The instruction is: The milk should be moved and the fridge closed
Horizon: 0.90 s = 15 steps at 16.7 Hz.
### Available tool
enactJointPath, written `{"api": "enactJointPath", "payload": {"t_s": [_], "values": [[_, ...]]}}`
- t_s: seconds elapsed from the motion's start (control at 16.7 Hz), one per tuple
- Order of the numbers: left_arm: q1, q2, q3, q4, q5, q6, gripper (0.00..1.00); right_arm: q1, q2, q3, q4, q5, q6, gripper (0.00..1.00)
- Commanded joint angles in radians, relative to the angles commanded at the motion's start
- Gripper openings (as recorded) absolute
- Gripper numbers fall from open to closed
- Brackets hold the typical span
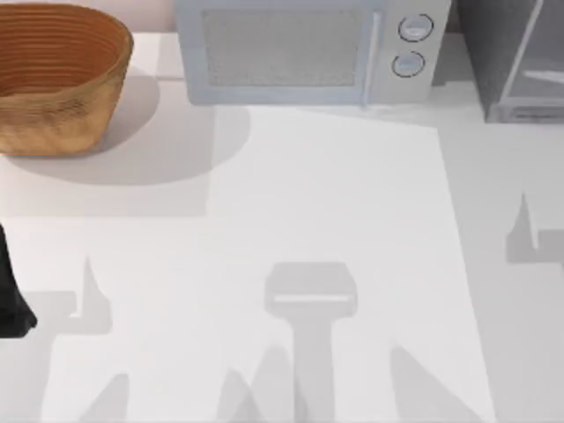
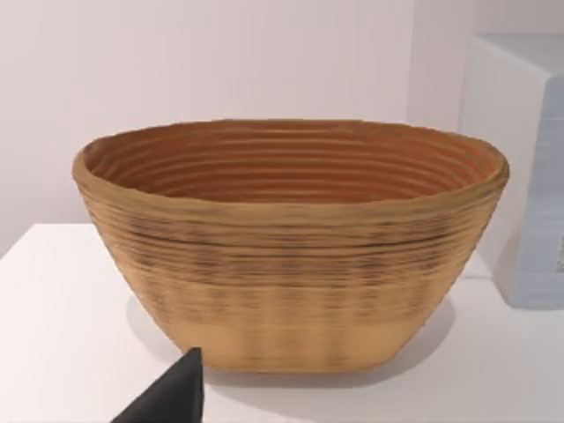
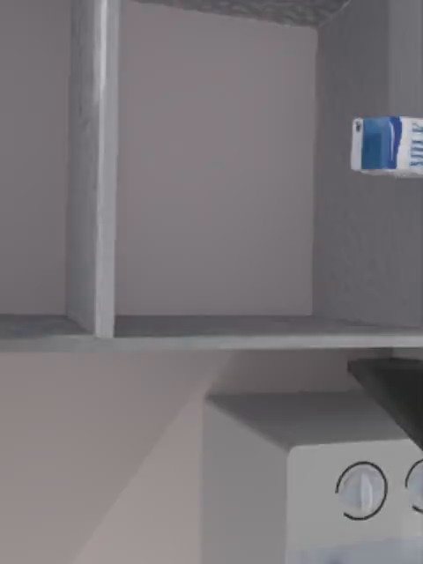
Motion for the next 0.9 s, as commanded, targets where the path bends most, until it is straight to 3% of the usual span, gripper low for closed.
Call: {"api": "enactJointPath", "payload": {"t_s": [0.42,0.9], "values": [[0.0,0.0,0.0,0.0,0.0,0.0,1.0,0.044,-0.462,-0.302,-0.239,0.038,0.005,1.0],[0.0,0.0,0.0,0.0,0.0,0.0,1.0,0.047,-0.503,-0.332,-0.266,0.041,0.005,1.0]]}}
